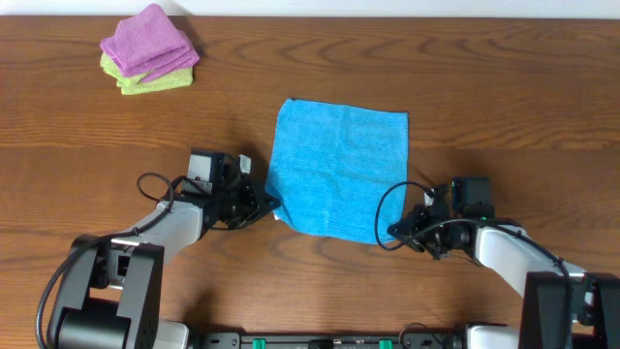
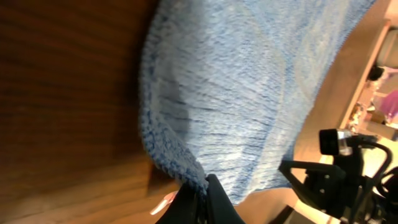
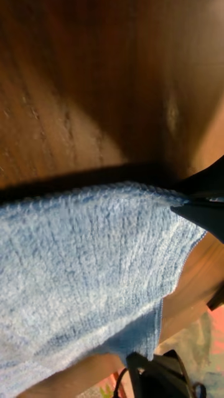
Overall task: Fold the cloth
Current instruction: 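Lift the near corners and fold them forward onto the far edge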
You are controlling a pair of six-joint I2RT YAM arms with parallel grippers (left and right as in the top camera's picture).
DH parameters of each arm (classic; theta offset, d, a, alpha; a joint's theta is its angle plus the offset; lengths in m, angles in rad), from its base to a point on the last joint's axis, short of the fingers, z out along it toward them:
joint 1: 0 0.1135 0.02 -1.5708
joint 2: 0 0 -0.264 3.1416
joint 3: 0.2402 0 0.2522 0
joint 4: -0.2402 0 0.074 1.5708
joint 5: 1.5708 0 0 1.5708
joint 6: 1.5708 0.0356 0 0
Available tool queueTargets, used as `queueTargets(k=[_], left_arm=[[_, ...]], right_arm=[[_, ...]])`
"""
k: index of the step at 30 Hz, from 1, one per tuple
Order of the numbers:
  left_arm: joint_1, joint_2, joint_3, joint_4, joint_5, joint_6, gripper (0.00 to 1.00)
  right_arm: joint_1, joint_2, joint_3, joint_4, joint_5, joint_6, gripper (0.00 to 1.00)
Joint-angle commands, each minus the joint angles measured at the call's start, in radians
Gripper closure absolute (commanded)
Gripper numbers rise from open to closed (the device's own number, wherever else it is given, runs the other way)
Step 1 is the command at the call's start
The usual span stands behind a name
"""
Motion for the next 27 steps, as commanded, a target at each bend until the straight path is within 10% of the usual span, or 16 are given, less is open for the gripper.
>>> queueTargets(k=[1,27], left_arm=[[-0.004,0.010,0.068,0.005,0.038,-0.006,0.94],[-0.038,0.027,0.273,0.048,-0.208,0.092,0.94]], right_arm=[[0.008,-0.052,0.038,-0.003,-0.025,-0.009,0.98],[0.008,-0.119,0.194,0.070,0.245,-0.088,0.98]])
